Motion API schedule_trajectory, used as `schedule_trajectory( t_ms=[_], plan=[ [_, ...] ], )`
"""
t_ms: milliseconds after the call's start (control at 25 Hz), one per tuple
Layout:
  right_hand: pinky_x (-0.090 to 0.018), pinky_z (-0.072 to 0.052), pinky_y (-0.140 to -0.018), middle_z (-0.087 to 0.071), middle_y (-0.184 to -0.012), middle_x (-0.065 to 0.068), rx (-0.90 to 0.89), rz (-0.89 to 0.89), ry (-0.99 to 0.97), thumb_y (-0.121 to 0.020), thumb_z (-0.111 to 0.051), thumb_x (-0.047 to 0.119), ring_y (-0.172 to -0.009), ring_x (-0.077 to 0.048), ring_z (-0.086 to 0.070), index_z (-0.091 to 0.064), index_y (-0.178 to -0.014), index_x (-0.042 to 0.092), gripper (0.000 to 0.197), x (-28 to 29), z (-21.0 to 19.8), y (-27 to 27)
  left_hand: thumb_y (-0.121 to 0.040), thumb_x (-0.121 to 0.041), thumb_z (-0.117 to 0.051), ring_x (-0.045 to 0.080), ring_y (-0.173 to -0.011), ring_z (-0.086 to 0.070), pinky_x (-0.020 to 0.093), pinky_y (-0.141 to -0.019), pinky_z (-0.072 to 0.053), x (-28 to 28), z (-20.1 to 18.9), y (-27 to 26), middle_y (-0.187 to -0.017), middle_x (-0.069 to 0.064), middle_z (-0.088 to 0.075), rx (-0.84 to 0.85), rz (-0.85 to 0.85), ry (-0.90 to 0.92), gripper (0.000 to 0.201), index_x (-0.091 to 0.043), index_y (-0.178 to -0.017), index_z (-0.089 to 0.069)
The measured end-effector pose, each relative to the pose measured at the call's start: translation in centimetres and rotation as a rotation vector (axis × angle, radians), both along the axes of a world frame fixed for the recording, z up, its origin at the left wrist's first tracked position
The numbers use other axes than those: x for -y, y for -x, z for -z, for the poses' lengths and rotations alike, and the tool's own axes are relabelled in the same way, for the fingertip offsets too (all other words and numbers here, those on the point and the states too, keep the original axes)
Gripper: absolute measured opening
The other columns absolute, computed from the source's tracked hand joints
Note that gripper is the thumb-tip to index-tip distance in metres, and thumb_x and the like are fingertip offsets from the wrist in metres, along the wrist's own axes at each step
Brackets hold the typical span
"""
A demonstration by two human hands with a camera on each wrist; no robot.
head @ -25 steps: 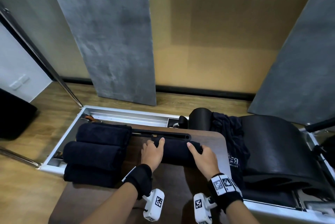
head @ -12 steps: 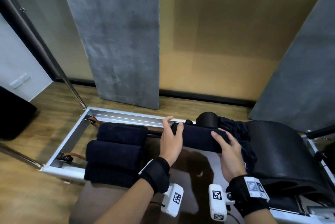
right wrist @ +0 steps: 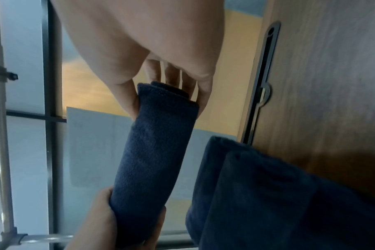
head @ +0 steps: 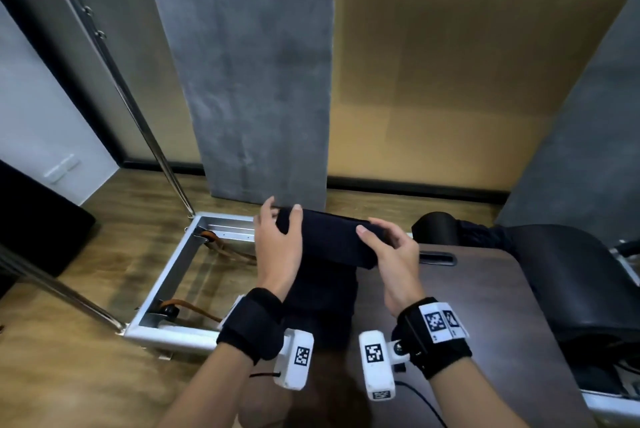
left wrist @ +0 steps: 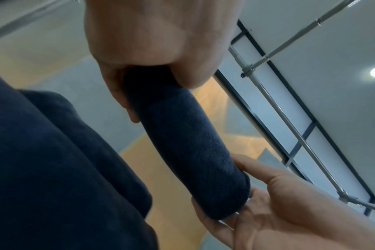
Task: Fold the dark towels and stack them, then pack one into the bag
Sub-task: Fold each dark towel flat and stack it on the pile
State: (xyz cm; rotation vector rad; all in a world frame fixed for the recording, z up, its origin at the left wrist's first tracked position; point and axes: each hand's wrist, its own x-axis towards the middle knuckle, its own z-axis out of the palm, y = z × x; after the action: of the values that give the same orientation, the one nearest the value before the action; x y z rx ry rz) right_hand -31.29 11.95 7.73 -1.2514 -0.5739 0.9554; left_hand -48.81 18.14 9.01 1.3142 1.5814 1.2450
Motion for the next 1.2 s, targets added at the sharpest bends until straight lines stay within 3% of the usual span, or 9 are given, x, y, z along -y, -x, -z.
schedule_trajectory(
  t_ms=[160, 280, 480, 600, 760, 920, 1040, 1120, 1200],
  plan=[
    [-0.043, -0.058, -0.098, -0.076, -0.109, -0.006, 0.111, 0.072, 0.057, -0.081, -0.088, 0.020, -0.108, -0.022, -0.071, -0.078, -0.101, 0.019, 0.022, -0.2, 1.7, 3.3, -0.095, -0.055, -0.067, 0.021, -0.122, -0.058, 0.041, -0.105, -0.047, 0.2, 2.2, 3.0, -0.114, -0.011, -0.063, 0.061, -0.040, 0.115, 0.033, -0.030, -0.116, -0.064],
    [-0.045, -0.054, -0.103, -0.076, -0.108, 0.004, 0.291, 0.101, 0.135, -0.087, -0.083, 0.032, -0.106, -0.012, -0.070, -0.077, -0.107, 0.021, 0.024, 0.2, 2.3, 4.6, -0.092, -0.060, -0.067, 0.025, -0.112, -0.061, 0.049, -0.107, -0.048, 0.6, 3.6, 3.8, -0.107, -0.004, -0.068, -0.012, -0.046, 0.140, 0.033, -0.028, -0.100, -0.068],
    [-0.041, -0.033, -0.124, -0.052, -0.153, 0.012, 0.263, 0.101, 0.198, -0.101, -0.059, 0.049, -0.143, -0.007, -0.044, -0.049, -0.153, 0.032, 0.055, 2.1, 2.9, 5.4, -0.094, -0.076, -0.052, 0.014, -0.119, -0.056, 0.035, -0.102, -0.044, 1.6, 3.8, 4.1, -0.128, -0.010, -0.055, 0.150, 0.021, 0.117, 0.060, -0.028, -0.126, -0.063],
    [-0.043, -0.031, -0.125, -0.048, -0.157, 0.010, 0.248, 0.068, 0.203, -0.108, -0.050, 0.035, -0.146, -0.009, -0.041, -0.040, -0.158, 0.035, 0.051, 3.0, 3.4, 6.5, -0.101, -0.065, -0.052, 0.010, -0.122, -0.059, 0.039, -0.110, -0.047, 2.8, 4.6, 4.3, -0.129, -0.012, -0.065, 0.181, 0.073, 0.072, 0.053, -0.027, -0.135, -0.063],
    [-0.043, -0.032, -0.125, -0.047, -0.159, 0.006, 0.305, -0.024, 0.236, -0.110, -0.044, 0.036, -0.147, -0.013, -0.042, -0.030, -0.162, 0.035, 0.053, 3.1, 3.4, 6.9, -0.104, -0.055, -0.055, 0.013, -0.127, -0.060, 0.036, -0.111, -0.046, 3.4, 4.3, 4.5, -0.130, -0.010, -0.068, 0.176, 0.135, 0.071, 0.046, -0.024, -0.137, -0.066],
    [-0.037, -0.028, -0.126, -0.041, -0.162, 0.008, 0.248, -0.041, 0.253, -0.107, -0.049, 0.043, -0.148, -0.008, -0.037, -0.032, -0.161, 0.034, 0.057, 4.1, 2.6, 5.1, -0.103, -0.060, -0.053, 0.019, -0.145, -0.039, 0.044, -0.119, -0.036, 4.3, 3.2, 4.1, -0.156, -0.001, -0.044, 0.025, 0.043, 0.037, 0.062, -0.020, -0.151, -0.047],
    [-0.023, -0.030, -0.115, -0.045, -0.156, 0.012, 0.225, -0.017, 0.235, -0.107, -0.049, 0.043, -0.135, 0.004, -0.042, -0.038, -0.159, 0.028, 0.055, 6.0, 2.0, 2.2, -0.104, -0.051, -0.055, 0.017, -0.127, -0.048, 0.036, -0.107, -0.036, 6.6, 1.8, 1.9, -0.135, -0.003, -0.051, -0.125, -0.098, -0.375, 0.042, -0.020, -0.132, -0.056],
    [-0.023, -0.035, -0.111, -0.052, -0.144, 0.015, 0.238, -0.026, 0.248, -0.107, -0.052, 0.041, -0.122, 0.010, -0.050, -0.044, -0.156, 0.027, 0.051, 8.0, 1.8, -0.5, -0.106, -0.042, -0.057, 0.017, -0.108, -0.057, 0.030, -0.096, -0.042, 8.2, 1.4, -1.0, -0.117, -0.008, -0.057, -0.053, 0.015, -0.577, 0.023, -0.024, -0.119, -0.059],
    [-0.032, -0.043, -0.112, -0.061, -0.135, 0.011, 0.265, -0.054, 0.292, -0.106, -0.056, 0.036, -0.121, 0.001, -0.057, -0.052, -0.148, 0.026, 0.044, 10.1, 1.7, -3.4, -0.106, -0.041, -0.057, 0.017, -0.093, -0.063, 0.030, -0.083, -0.050, 10.0, 1.4, -4.5, -0.101, -0.013, -0.062, 0.048, 0.257, -0.534, 0.010, -0.032, -0.109, -0.061]
  ],
)
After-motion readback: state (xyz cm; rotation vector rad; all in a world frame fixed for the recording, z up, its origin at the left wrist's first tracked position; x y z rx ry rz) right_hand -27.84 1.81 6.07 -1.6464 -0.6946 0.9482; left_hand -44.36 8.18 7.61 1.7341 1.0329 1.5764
